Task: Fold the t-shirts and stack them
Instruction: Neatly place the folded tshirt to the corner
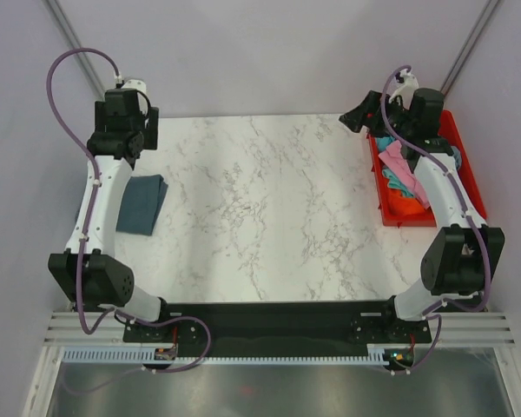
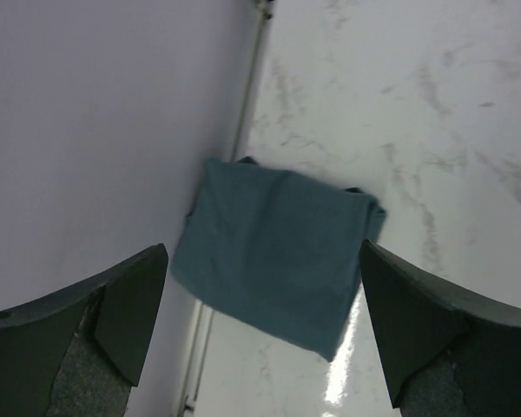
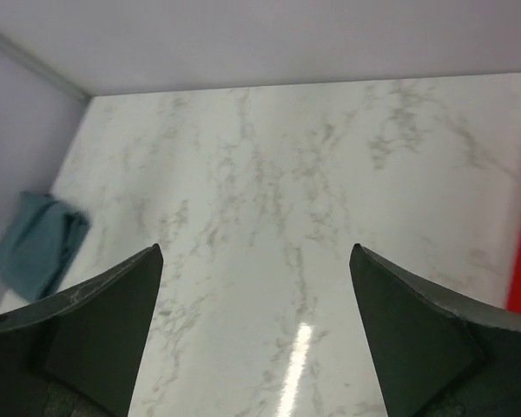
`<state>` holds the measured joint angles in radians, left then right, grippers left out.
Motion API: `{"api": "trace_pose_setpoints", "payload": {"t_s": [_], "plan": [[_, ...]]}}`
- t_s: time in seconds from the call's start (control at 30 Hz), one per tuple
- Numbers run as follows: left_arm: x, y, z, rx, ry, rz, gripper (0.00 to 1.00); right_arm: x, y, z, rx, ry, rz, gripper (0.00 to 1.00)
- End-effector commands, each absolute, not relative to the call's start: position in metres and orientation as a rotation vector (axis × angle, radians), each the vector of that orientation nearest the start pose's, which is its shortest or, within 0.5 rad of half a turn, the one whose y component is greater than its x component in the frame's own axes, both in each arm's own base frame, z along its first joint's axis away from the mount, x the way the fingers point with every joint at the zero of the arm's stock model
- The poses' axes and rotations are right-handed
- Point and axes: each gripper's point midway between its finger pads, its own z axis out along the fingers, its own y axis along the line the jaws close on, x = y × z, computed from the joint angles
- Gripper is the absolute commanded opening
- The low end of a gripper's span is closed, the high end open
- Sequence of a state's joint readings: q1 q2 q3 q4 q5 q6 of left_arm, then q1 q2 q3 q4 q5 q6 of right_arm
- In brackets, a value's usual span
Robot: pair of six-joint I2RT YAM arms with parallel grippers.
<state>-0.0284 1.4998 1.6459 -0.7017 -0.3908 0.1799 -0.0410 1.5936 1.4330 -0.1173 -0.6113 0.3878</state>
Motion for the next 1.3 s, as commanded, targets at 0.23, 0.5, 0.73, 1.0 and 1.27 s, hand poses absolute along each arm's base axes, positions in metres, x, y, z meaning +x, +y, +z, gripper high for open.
{"api": "trace_pose_setpoints", "payload": {"t_s": [0.23, 0.5, 0.73, 1.0, 1.27], "plan": [[0.388, 0.141, 0.349, -0.24, 1.924, 1.214, 0.99, 0.448, -0.085, 0.347, 0.248, 1.732, -0.706, 0.98], [0.39, 0.121, 0.353, -0.233, 1.897, 1.103, 0.99, 0.451, -0.072, 0.349, 0.23, 1.73, -0.599, 0.98], [0.382, -0.017, 0.336, 0.164, 2.008, 0.167, 0.99, 0.46, -0.002, 0.35, 0.146, 1.774, -0.048, 0.98], [0.364, -0.128, 0.505, 0.323, 1.4, -0.391, 0.99, 0.449, 0.043, 0.47, 0.1, 1.348, 0.214, 0.98], [0.362, -0.104, 0.623, 0.243, 0.954, -0.078, 0.99, 0.418, 0.042, 0.575, 0.03, 0.972, 0.143, 0.98]]}}
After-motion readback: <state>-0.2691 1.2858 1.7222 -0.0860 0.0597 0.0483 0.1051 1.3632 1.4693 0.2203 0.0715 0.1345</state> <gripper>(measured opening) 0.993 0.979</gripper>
